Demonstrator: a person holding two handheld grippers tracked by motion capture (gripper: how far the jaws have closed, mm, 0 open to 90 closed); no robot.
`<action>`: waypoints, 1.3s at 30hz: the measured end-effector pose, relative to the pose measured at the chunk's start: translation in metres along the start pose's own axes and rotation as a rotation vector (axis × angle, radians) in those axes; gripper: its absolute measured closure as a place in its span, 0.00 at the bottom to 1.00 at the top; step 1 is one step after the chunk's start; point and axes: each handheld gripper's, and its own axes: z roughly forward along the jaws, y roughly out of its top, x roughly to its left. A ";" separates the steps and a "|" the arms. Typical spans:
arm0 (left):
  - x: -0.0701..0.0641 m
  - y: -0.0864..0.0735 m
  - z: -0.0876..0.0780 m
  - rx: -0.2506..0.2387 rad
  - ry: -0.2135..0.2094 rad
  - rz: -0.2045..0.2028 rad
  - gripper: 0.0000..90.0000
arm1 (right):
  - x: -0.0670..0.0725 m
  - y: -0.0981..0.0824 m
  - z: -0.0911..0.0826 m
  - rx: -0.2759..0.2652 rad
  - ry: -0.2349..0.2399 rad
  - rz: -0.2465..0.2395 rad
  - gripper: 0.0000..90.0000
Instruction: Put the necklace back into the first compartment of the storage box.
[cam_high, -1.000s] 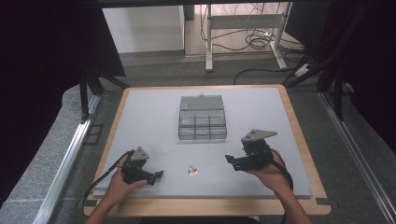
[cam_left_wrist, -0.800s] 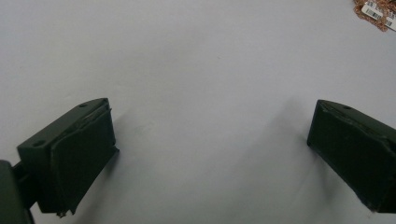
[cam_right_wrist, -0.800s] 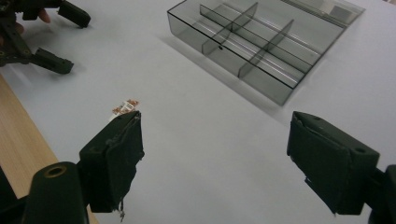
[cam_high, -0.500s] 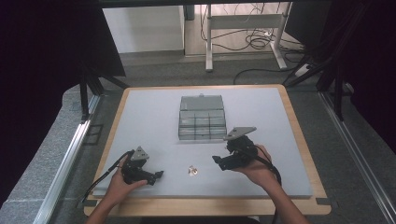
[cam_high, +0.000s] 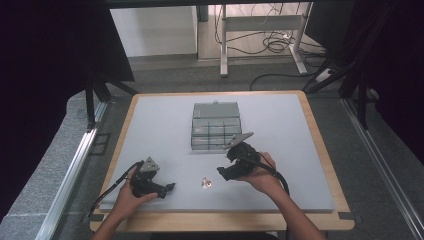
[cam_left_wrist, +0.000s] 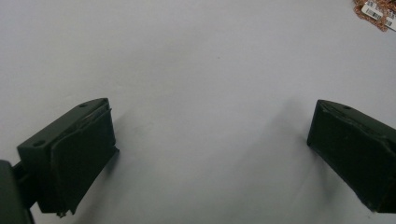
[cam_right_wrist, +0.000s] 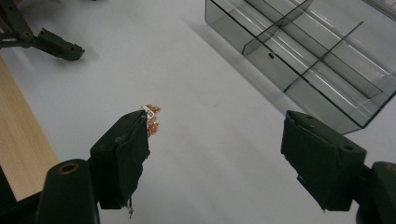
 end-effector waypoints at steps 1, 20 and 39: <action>0.000 0.000 0.000 0.000 0.000 0.000 0.01 | 0.001 0.001 0.002 0.003 0.001 -0.005 0.26; 0.000 0.000 0.000 -0.001 0.001 0.003 0.01 | 0.019 0.010 0.044 0.113 0.061 -0.049 0.37; 0.000 0.000 0.000 -0.001 0.001 0.000 0.01 | 0.038 0.003 0.075 0.213 0.113 -0.125 0.55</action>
